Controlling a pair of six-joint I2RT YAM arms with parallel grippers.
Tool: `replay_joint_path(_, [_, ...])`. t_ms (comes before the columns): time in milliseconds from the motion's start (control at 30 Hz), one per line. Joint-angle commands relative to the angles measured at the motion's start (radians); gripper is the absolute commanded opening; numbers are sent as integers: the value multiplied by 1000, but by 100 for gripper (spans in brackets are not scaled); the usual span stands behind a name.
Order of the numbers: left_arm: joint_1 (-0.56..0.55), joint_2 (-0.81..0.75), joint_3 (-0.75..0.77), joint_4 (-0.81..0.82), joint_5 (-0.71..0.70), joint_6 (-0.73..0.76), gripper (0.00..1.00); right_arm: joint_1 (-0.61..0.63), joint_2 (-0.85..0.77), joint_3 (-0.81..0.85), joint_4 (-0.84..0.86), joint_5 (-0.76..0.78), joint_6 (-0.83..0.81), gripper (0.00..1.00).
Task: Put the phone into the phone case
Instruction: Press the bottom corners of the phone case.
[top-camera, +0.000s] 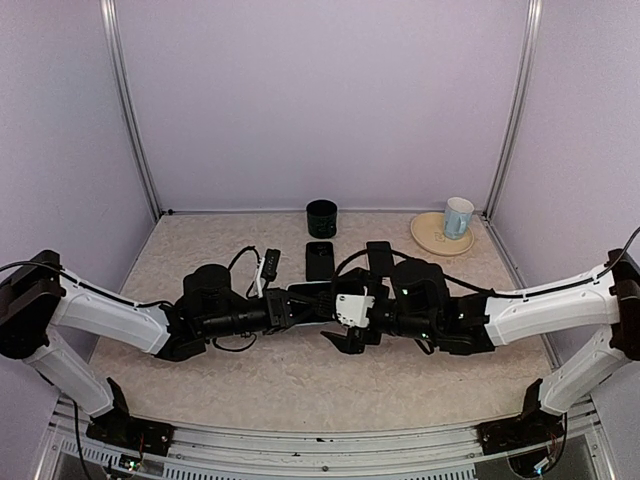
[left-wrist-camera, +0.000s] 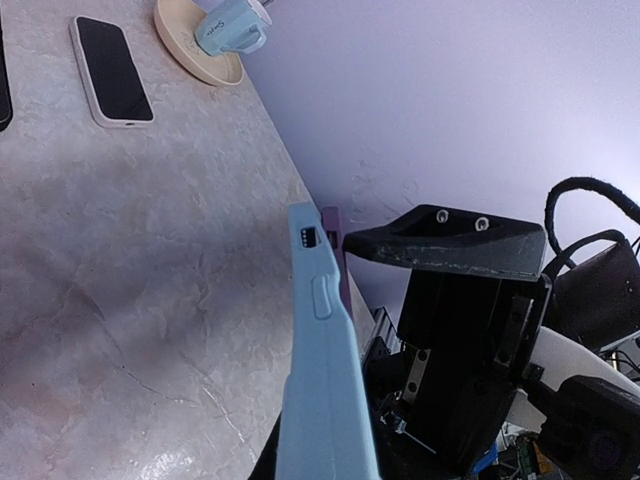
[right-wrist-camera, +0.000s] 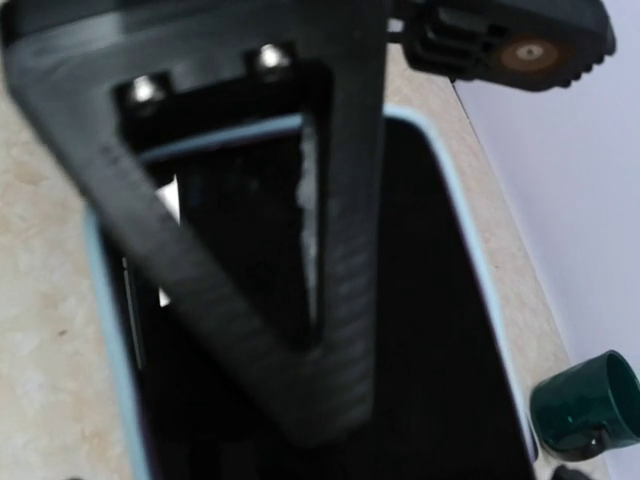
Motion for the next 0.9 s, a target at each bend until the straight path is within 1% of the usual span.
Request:
replay_joint_path(0, [-11,-4,48,69,19,34,0,-4,29,36,33,29,-1,100])
replay_joint_path(233, [-14,5,52,71,28,36,0,-3,71,65,20,35,-27,99])
replay_joint_path(333, [-14,7,53,71,32,39,0,-4,88,81,6,34,-30,96])
replay_joint_path(500, [-14,6,55,42,23,52,0,-4,96,103,-14,12,-26,87])
replay_joint_path(567, [-13,4,53,38,22,56,0,-4,100,109,-27,9,-28,79])
replay_joint_path(633, [-14,1,53,36,22,57,0,-4,106,116,-45,0,-32,68])
replay_joint_path(700, [-14,0,53,35,22,59,0,-4,110,121,-62,-18,-29,62])
replay_joint_path(833, [-14,0,52,35,22,59,0,-4,110,123,-67,-38,-21,61])
replay_joint_path(867, [-14,1,52,35,23,59,0,-4,110,125,-66,-36,-19,63])
